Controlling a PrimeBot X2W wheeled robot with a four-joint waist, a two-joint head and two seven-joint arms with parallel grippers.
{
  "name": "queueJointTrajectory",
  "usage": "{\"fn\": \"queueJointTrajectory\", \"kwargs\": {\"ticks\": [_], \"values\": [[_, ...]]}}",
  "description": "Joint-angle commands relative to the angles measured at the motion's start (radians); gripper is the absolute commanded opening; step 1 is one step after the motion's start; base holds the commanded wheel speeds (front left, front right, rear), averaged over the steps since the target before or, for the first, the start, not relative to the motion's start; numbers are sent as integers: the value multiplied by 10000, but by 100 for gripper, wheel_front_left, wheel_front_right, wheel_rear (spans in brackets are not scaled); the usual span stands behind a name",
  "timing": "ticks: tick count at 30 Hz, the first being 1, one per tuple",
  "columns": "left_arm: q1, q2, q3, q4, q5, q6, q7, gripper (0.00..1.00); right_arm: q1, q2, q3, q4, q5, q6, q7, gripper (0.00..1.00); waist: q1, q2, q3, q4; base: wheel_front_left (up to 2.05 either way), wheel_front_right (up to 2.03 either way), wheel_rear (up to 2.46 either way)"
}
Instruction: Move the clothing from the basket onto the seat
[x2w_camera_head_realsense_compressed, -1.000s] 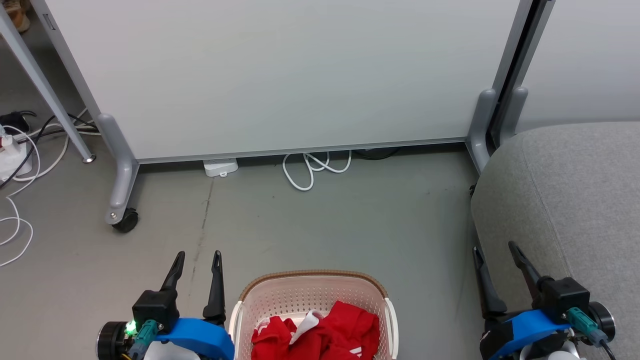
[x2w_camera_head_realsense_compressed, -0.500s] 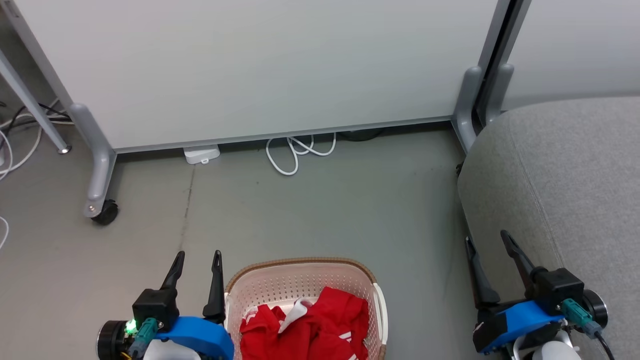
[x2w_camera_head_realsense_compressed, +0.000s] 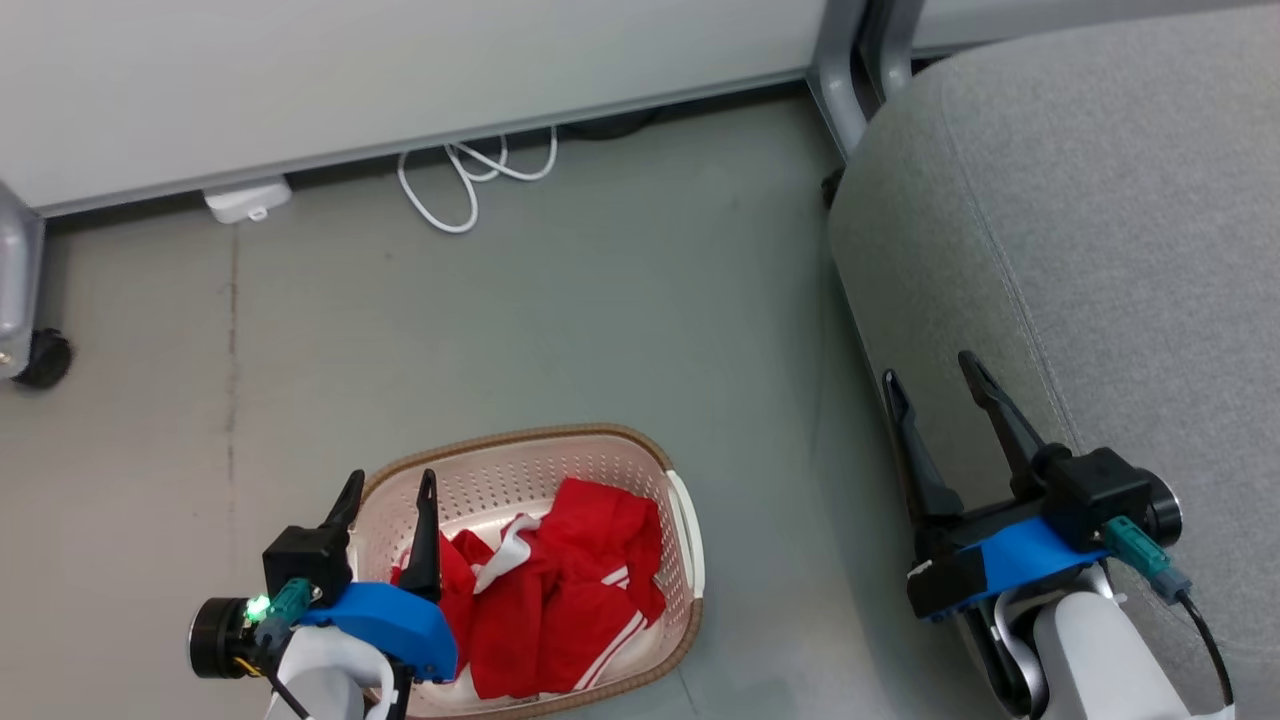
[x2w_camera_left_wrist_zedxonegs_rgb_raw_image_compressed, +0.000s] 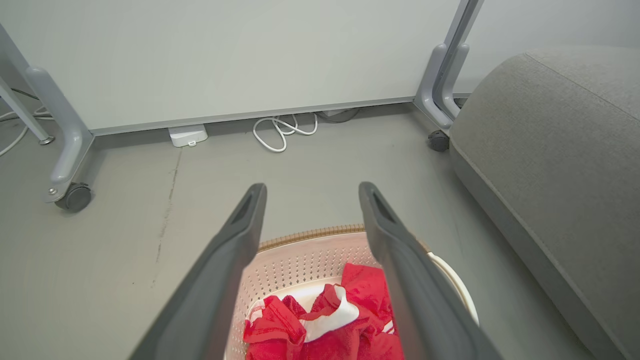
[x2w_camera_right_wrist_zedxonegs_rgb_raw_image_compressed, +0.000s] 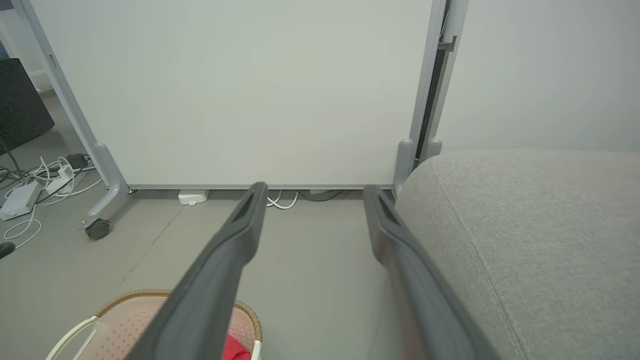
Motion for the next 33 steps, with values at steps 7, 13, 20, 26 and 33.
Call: {"fn": "queueJointTrajectory", "kwargs": {"ticks": [7,13,20,26,33], "values": [[-1086,224,-9,1276,29,-114,-28,100,-682,-24,169,-427,173,1,-32,100,-1,0,1750,-1230,0,0,0],[-1652,344,12,2204,-121,-219,-28,100,-982,-20,379,-671,370,1,-33,100,-1,0,2620,-1789,0,0,0],[-2303,618,57,3228,-264,-282,-28,100,-1270,-19,648,-967,670,1,-33,100,-1,0,3491,-2346,0,0,0],[-2750,852,156,4009,-310,-72,-28,100,-1384,-19,688,-1159,873,1,-33,100,-1,0,4031,-2609,0,0,0],[-3215,972,267,4963,-426,189,-25,100,-1434,-19,725,-1277,1052,1,-33,100,-1,0,4401,-2701,0,0,0]]}}
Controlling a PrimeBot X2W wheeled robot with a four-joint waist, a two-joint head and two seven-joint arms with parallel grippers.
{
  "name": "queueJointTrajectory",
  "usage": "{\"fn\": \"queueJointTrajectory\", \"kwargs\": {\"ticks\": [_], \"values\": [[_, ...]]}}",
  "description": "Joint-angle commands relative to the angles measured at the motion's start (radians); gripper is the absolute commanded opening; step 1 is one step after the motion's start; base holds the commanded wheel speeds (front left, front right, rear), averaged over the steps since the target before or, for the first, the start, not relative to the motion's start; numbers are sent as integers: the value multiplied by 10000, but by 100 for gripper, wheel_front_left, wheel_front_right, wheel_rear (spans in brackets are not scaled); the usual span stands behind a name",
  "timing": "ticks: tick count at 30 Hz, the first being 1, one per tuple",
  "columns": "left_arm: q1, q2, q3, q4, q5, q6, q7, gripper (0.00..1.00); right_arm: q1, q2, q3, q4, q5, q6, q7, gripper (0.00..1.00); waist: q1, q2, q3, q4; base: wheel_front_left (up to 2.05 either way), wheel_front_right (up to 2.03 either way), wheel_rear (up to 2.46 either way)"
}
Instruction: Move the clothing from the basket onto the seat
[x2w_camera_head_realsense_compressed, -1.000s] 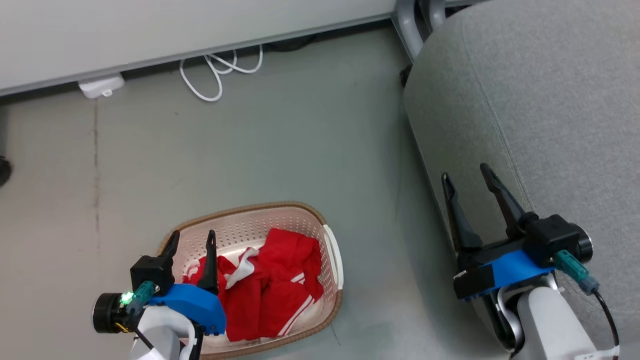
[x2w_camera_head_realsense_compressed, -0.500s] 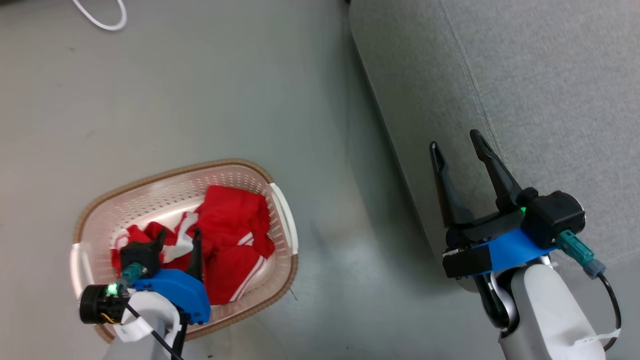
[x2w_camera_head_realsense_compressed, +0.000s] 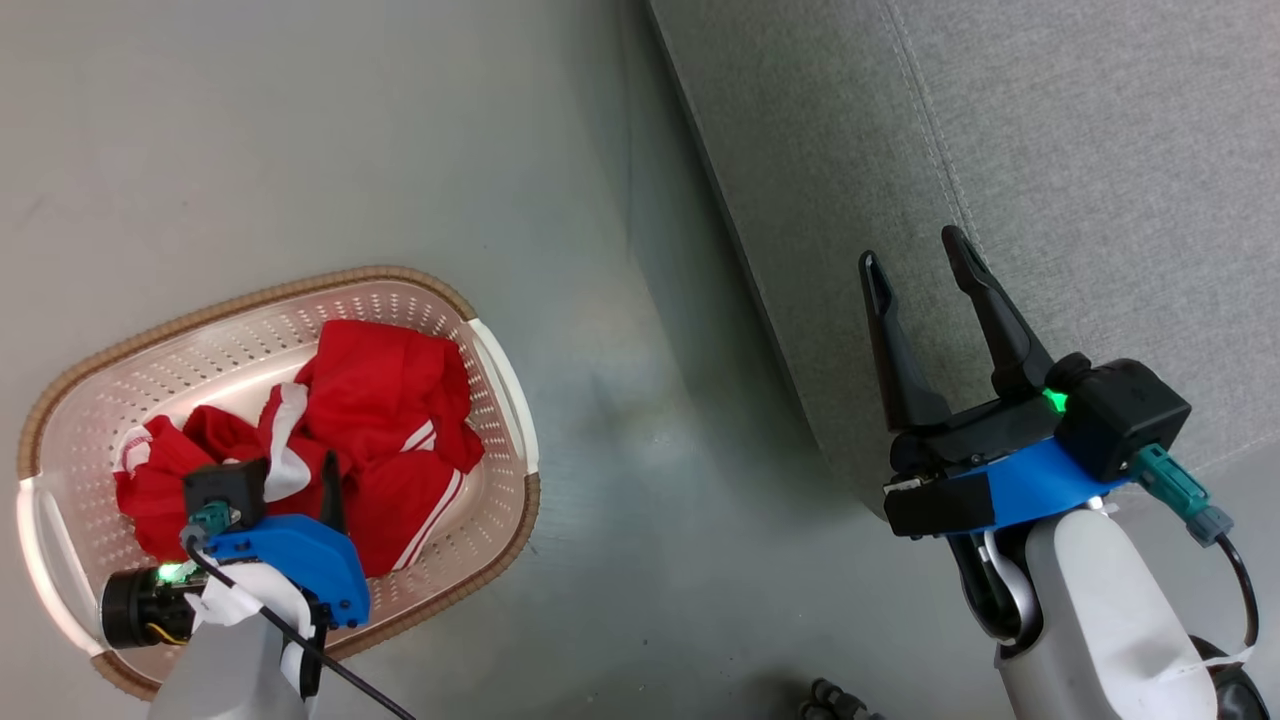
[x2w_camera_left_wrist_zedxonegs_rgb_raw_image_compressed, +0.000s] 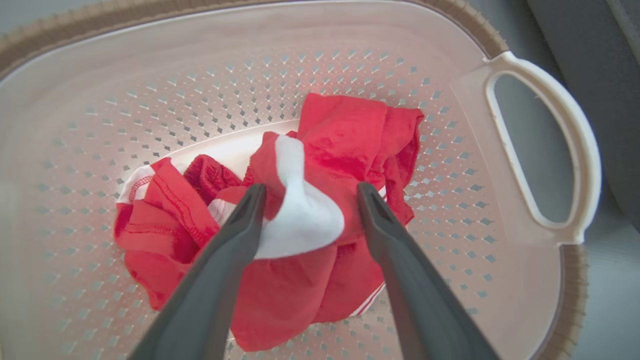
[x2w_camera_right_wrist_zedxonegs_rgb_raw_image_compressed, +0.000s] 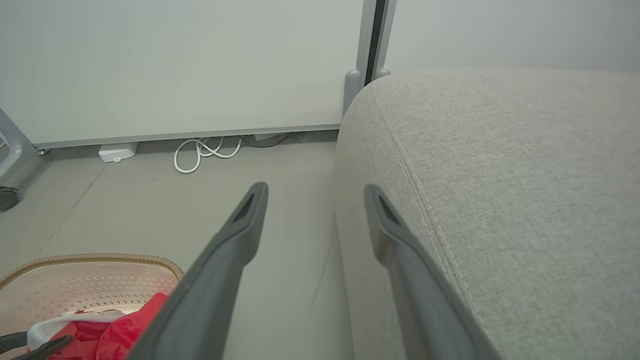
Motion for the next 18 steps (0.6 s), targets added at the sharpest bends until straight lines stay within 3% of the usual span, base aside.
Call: {"fn": "queueJointTrajectory", "kwargs": {"ticks": [1,7,8,9,10,18], "values": [[-260,63,41,160,-34,52,-25,100,-146,-7,14,-53,99,1,-33,100,-2,0,112,-13,0,0,0],[-554,11,20,632,-148,48,-26,100,-196,-7,-1,-35,108,1,-34,100,-2,0,209,32,0,0,0],[-591,-7,21,736,-168,29,-26,65,-203,-7,3,-20,109,1,-34,100,-2,0,207,40,0,0,0],[-633,-20,11,830,-187,6,-26,37,-212,-7,7,-8,110,1,-34,100,-2,0,203,49,0,0,0],[-675,-36,-13,910,-215,-32,-26,0,-226,-7,7,-1,112,1,-34,100,-2,0,197,61,0,0,0],[-782,-96,-186,1080,-248,-173,-26,0,-273,-7,36,16,134,1,-34,100,-2,0,154,147,0,0,0]]}}
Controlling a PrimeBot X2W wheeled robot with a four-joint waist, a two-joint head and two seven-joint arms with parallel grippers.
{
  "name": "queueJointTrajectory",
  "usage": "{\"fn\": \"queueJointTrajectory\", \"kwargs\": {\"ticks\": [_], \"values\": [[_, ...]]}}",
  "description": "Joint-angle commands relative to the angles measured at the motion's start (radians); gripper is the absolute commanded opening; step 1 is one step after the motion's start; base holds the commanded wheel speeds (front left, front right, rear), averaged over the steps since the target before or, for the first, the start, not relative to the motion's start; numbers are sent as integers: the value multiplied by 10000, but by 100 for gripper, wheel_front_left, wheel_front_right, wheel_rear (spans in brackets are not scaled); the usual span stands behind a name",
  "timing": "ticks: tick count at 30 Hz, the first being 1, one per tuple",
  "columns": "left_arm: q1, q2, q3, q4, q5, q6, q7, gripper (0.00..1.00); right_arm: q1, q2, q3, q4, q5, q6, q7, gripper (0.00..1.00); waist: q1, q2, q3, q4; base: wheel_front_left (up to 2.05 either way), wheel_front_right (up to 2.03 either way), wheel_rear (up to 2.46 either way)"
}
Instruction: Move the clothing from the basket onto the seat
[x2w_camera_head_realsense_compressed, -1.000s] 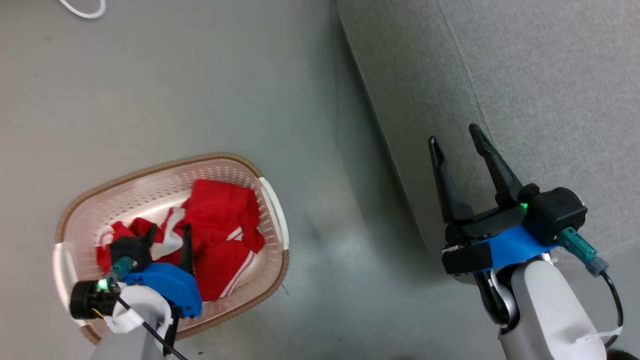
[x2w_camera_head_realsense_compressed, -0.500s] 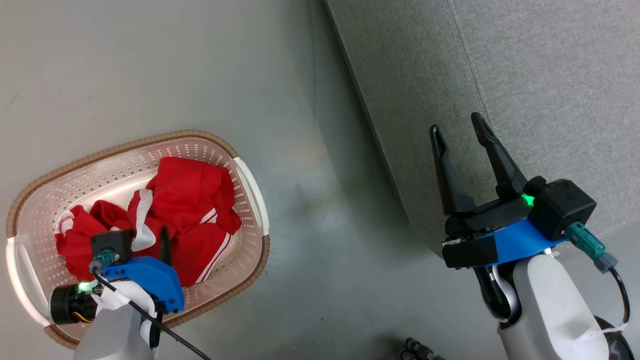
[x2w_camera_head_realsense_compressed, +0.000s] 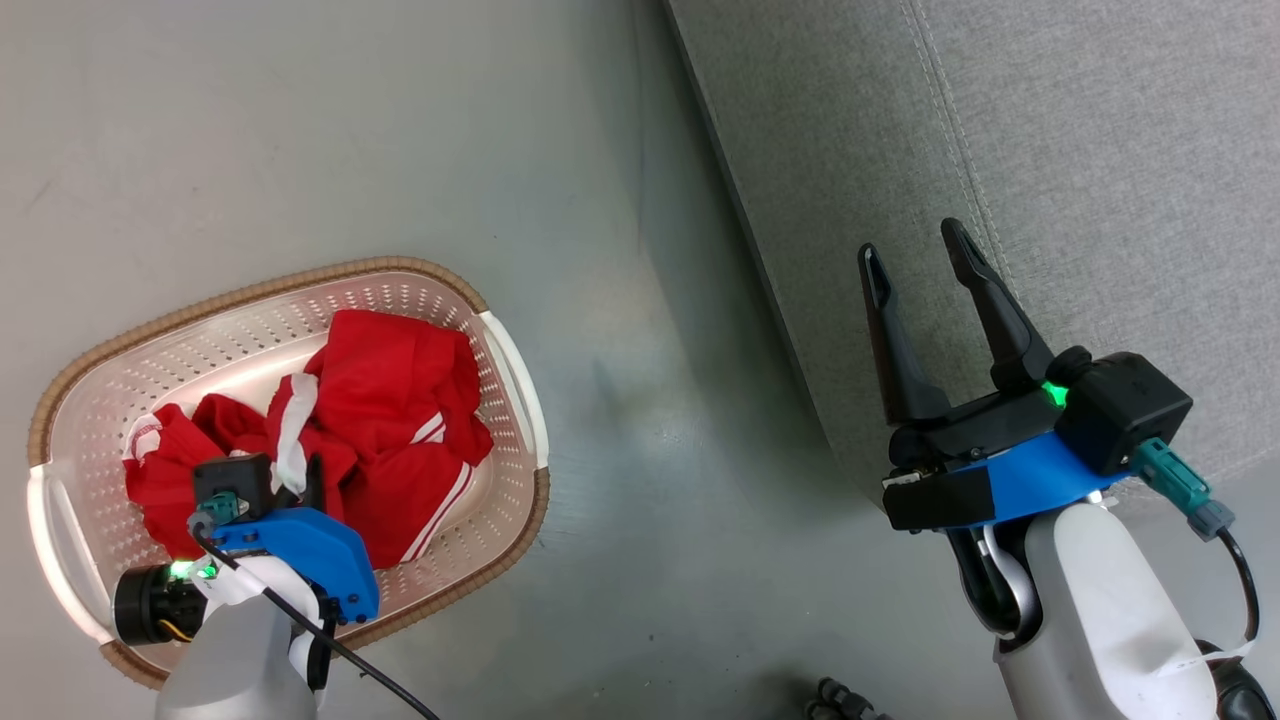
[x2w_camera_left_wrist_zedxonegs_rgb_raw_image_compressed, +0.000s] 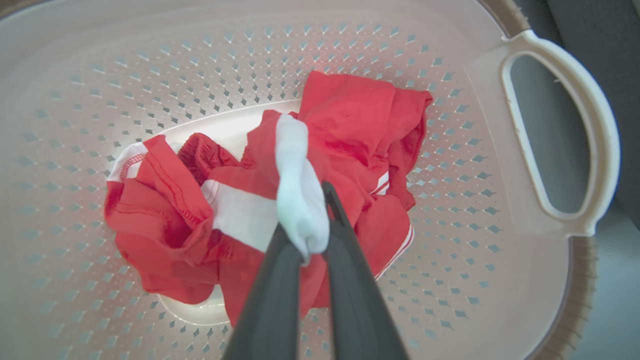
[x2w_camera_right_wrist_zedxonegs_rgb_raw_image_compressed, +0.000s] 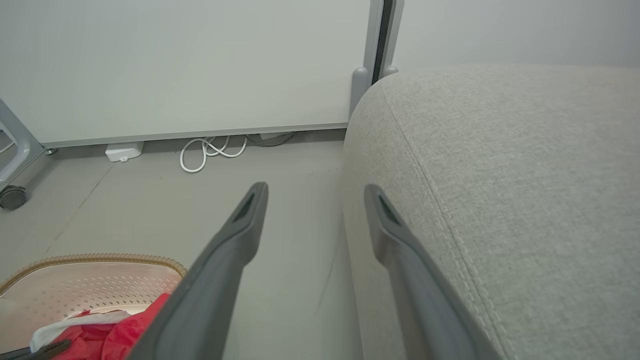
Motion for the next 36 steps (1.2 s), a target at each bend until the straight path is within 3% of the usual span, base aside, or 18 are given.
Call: {"fn": "queueJointTrajectory", "kwargs": {"ticks": [1,10,24,36], "values": [[-156,7,-49,-4,-7,-35,-26,0,-156,-7,2,2,66,1,-34,100,-1,0,-11,19,0,0,0],[72,-130,-258,-98,-6,-142,-27,0,-68,-9,-26,172,-37,1,-34,100,-1,0,-586,326,0,0,0],[976,-630,-1062,-148,-169,-371,-27,0,574,-14,129,886,-321,1,-34,100,-1,0,-3354,1301,0,0,0],[1656,-884,-3689,-1538,-1449,-363,-29,0,1507,-14,109,1572,-555,1,-34,100,-1,0,-5641,2196,0,0,0]]}}
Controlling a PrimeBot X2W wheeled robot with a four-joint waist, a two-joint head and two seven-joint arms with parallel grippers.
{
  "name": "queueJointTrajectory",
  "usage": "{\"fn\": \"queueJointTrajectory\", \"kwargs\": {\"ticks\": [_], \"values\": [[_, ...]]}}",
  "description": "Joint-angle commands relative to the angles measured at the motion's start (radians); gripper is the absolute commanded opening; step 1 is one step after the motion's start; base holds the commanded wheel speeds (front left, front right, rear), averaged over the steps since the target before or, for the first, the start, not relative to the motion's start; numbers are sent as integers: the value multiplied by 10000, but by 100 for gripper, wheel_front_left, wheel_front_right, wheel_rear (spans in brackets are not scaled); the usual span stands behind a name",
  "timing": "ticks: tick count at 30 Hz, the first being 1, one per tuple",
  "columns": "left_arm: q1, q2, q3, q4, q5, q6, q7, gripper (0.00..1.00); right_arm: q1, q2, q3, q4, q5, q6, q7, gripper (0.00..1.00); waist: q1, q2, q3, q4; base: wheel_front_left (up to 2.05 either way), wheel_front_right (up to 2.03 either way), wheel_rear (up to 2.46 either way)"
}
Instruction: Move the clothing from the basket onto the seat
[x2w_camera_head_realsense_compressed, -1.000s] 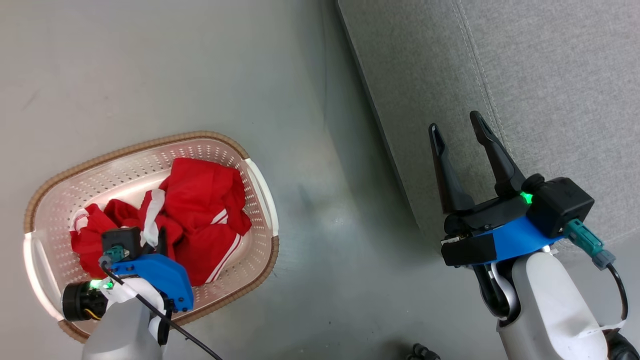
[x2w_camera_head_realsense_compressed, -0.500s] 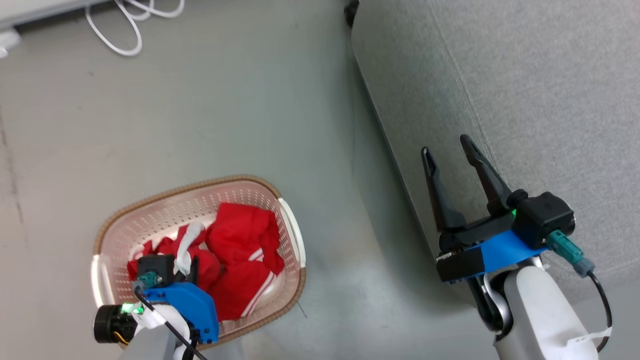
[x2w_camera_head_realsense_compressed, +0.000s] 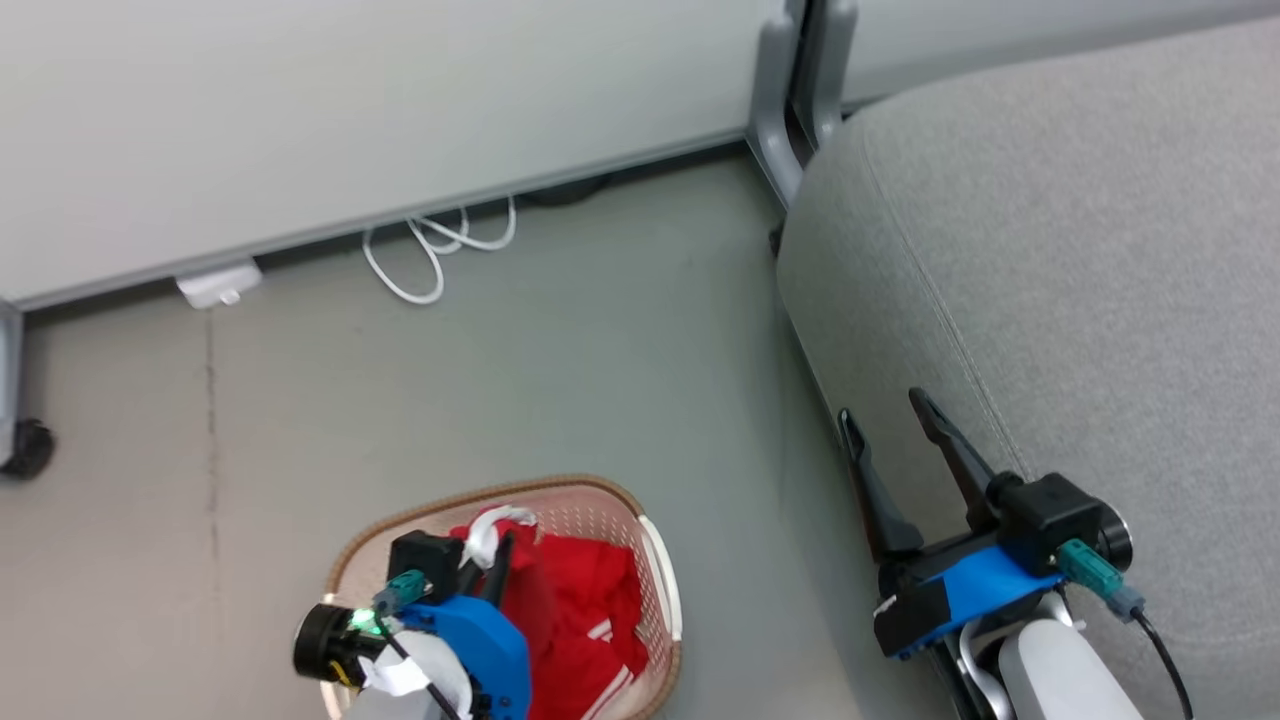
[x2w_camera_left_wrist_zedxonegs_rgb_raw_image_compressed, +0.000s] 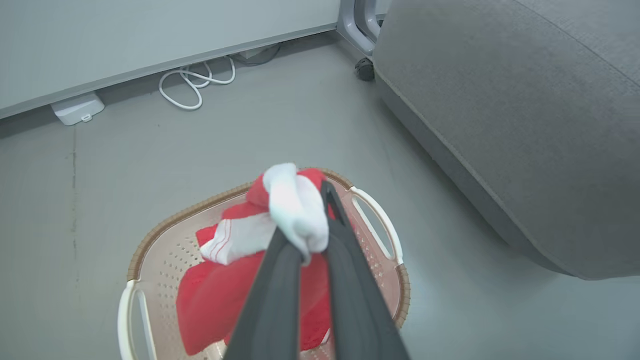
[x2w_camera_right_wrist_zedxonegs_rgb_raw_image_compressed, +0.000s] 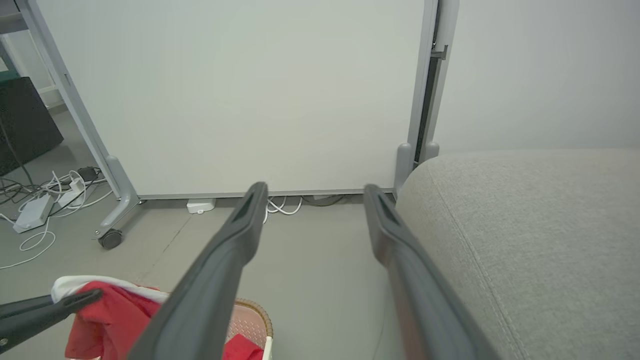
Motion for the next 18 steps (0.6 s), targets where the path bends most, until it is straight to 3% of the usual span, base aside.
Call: {"fn": "queueJointTrajectory", "kwargs": {"ticks": [1,18], "values": [[16,-21,-315,-226,-198,-24,-27,0,177,-20,15,62,-59,3,-34,100,3,-1,-715,497,0,0,0],[-1452,15,-3139,-2419,-2128,-25,-29,0,1174,-20,196,100,-121,3,235,100,3,-1,-2008,1447,0,0,0]]}}
